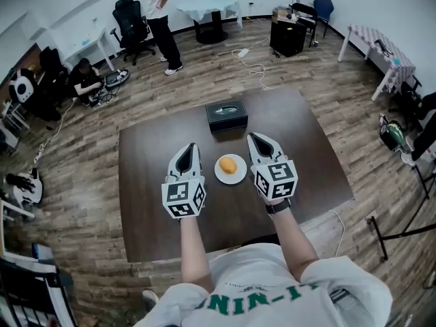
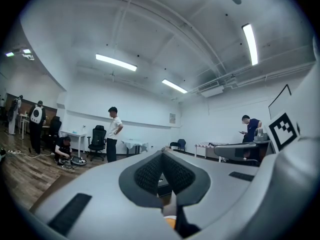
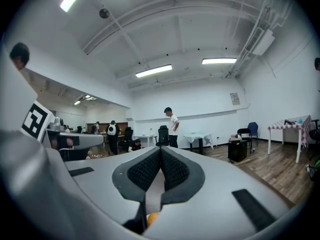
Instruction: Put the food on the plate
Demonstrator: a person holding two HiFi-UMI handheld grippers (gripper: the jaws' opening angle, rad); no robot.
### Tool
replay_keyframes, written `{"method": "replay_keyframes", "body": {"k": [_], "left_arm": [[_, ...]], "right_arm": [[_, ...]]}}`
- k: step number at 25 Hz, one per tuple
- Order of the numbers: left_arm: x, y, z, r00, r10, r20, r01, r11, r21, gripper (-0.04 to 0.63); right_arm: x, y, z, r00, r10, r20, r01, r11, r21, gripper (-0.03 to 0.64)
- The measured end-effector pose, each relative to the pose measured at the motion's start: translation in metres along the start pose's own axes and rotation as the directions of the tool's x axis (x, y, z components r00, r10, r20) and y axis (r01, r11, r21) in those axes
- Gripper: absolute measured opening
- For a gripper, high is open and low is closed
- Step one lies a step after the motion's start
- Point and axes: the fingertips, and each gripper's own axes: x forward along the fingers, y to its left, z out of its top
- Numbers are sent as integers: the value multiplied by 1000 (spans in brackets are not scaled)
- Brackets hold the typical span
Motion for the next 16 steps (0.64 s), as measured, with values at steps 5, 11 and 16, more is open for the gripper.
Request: {"method": "replay_keyframes", "body": {"k": [5,11,16], "left_arm": [[-3,1,-7,1000,9,-1,-9,1000,-13,9],[1,0,-27,1000,4,-20,-5,1000,-26,11],[13,15,-55,998,14,-68,-16,999,-42,11]], "right_arm": [[-3,5,-1,1000,2,-13,-3,998,-70,17],[2,0,-24,999,10,-48,-12,1000,-29,16],[21,0,-51,995,36,-94,-36,999,3,15]]}}
